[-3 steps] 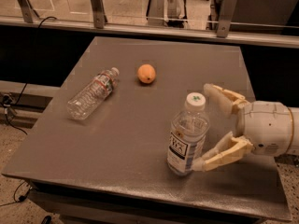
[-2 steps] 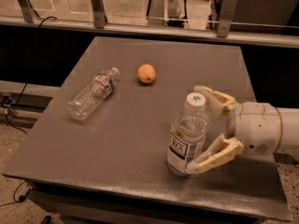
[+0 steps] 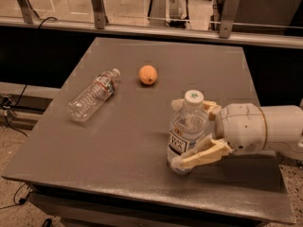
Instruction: Knock blue plastic bottle over
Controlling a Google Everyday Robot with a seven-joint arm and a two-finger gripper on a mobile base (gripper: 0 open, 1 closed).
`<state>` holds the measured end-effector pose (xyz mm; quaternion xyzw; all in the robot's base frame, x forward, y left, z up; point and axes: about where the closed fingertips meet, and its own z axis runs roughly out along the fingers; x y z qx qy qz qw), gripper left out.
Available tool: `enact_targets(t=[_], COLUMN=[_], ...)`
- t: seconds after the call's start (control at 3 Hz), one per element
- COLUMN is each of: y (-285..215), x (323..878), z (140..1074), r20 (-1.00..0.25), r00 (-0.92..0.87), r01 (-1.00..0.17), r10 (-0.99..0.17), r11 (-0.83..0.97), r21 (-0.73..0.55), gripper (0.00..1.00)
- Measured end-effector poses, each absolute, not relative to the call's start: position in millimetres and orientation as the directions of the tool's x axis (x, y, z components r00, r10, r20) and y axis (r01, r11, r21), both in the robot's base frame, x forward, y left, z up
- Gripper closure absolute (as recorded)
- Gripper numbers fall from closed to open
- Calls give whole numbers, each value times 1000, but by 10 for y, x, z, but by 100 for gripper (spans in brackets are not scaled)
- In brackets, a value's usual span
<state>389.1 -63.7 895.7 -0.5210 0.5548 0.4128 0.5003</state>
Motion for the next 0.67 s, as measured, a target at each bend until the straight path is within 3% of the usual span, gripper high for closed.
enact_targets(t=[0.67], y=[-527], x=[3872], z=[8982], r20=[-994], r00=[19], r01=[-999], r10=[-105], r11=[41], r21=[-23], gripper=[71])
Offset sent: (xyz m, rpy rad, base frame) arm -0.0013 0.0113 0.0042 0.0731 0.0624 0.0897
